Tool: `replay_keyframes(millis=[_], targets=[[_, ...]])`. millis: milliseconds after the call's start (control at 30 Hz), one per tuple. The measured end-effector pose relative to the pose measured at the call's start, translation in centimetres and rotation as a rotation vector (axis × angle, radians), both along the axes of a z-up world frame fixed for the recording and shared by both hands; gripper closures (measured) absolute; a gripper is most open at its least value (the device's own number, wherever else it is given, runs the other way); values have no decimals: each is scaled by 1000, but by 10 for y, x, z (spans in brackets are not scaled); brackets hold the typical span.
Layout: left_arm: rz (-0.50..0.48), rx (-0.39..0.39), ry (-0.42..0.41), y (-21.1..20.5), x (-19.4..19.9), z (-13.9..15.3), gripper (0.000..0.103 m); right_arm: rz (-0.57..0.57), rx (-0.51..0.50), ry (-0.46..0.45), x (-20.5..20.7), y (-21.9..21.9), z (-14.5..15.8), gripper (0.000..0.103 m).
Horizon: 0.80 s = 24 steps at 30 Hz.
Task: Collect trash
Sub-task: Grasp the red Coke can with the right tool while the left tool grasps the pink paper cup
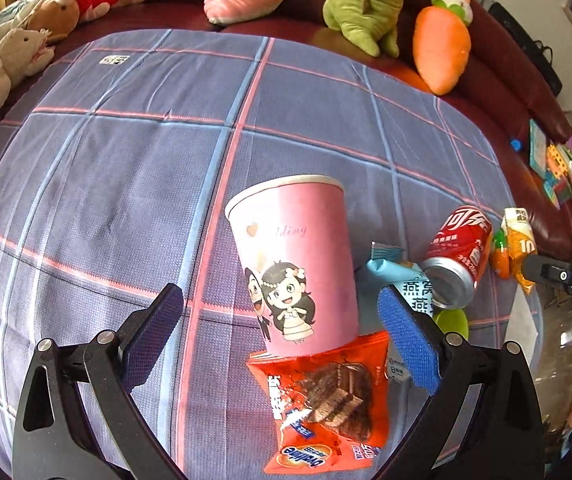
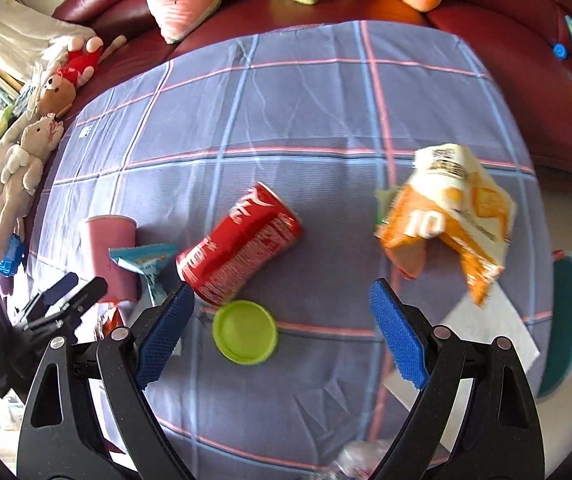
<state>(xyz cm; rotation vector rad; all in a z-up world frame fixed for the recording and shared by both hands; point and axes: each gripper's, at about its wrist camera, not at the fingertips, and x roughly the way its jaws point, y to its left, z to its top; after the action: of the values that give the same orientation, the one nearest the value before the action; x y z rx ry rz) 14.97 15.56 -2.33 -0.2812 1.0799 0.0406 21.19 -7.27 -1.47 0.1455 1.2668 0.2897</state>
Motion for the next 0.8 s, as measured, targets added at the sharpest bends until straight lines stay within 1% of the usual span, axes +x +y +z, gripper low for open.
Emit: replay_keyframes(millis=[100, 200, 333, 433, 467, 500, 567, 600, 700, 800], targets=[[12, 1, 12, 7, 5, -6, 5, 5, 11, 19, 14, 16, -8, 18], [15, -15, 8, 14, 6, -8, 5, -1, 5, 38, 23, 24, -18, 18], [8, -20, 3, 15, 7, -9, 4, -30, 52, 102, 30, 26, -40, 18], [-4, -28, 13, 12, 12, -12, 4, -30, 65, 113, 31, 32, -50, 18], [-8, -24, 16, 10, 14, -13, 4, -22, 66, 107, 31, 34, -52, 22], [-10, -22, 21, 10, 16, -14, 4, -13, 73, 103, 32, 36, -52, 36], [-9, -25, 32, 8, 20, -17, 4, -7, 74, 91, 33, 39, -53, 47], [-8, -25, 36, 7, 22, -19, 4, -2, 68, 82, 34, 40, -53, 51], [-1, -23, 40, 7, 27, -21, 4, 24, 53, 51, 35, 43, -49, 57], [-1, -33, 40, 5, 30, -24, 4, 70, 35, 41, 35, 49, -49, 57]])
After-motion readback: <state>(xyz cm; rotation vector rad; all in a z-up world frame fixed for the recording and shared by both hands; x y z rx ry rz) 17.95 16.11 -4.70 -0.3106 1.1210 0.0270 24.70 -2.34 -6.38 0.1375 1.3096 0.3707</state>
